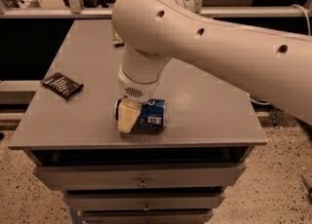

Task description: Place pepsi can upright

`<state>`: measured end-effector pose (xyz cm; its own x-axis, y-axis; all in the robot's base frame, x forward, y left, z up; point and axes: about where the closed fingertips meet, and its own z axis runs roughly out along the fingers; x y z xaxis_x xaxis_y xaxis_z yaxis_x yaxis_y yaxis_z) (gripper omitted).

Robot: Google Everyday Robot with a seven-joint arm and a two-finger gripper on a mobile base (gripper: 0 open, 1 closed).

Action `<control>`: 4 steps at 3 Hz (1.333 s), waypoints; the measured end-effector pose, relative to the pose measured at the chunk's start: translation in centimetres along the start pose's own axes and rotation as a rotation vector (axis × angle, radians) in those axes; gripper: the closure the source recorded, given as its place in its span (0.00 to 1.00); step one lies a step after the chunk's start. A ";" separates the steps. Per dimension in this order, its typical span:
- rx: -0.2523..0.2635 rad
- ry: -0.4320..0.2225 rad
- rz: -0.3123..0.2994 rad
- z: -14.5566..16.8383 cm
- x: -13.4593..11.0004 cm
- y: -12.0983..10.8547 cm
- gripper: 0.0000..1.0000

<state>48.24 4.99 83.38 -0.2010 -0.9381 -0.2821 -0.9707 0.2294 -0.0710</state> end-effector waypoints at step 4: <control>0.109 -0.481 0.006 -12.8 0.1 -6.1 1.00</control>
Offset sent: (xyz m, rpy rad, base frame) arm 0.0230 -0.0176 0.1161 0.2163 -0.1657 -0.0131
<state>52.48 0.18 96.01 -0.0984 -0.7164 -0.6907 -0.9452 0.2844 -0.1603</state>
